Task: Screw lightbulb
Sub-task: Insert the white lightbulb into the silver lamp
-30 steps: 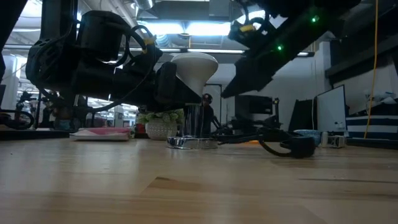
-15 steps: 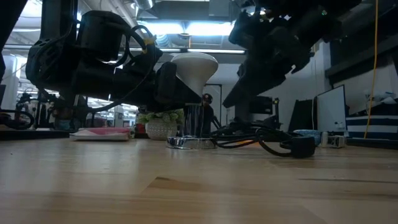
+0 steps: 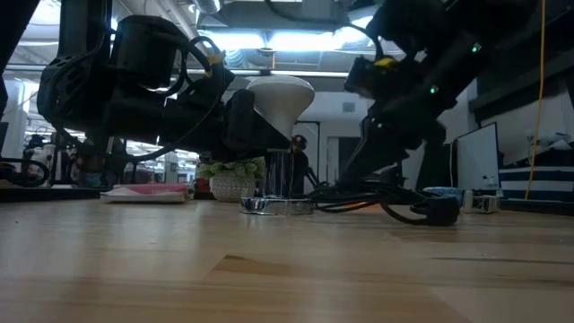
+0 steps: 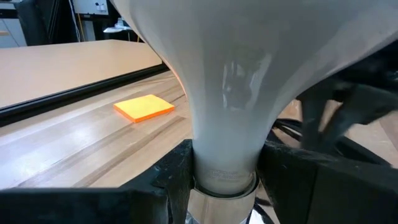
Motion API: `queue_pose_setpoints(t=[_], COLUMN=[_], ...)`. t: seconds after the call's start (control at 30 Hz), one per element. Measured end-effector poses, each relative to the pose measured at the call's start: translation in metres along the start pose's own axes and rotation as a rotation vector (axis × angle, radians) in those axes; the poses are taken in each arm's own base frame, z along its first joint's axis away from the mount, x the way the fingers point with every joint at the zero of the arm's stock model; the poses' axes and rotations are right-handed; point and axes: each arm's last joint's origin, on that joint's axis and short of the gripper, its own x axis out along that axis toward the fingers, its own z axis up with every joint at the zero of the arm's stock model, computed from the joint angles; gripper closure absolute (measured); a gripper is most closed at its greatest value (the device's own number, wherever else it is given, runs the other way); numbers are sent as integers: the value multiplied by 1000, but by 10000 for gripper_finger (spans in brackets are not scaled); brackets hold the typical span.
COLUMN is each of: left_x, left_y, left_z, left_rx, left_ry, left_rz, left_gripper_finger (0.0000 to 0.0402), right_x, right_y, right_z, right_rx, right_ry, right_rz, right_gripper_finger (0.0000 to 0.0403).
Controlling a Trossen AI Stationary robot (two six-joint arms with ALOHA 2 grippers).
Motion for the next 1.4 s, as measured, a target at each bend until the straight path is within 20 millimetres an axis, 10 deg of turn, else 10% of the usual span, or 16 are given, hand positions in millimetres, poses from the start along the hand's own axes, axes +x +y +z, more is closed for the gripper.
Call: queue_pose_setpoints(t=[0.5,1.07,1.4], left_x=[0,0,0], left_y=[0,0,0], left_z=[0,0,0], left_rx=[0,0,0], left_ry=[0,1,0], left_rz=[0,0,0], left_gripper_finger=[249,249,249], right_x=[10,0,39], right_y=[-58,20,29], right_z=[5,10,-6], right_rx=[132,86,97], right_ry=[-108,-212,-238], right_rz=[-264,94,54], right_gripper_finger=[395,395,395])
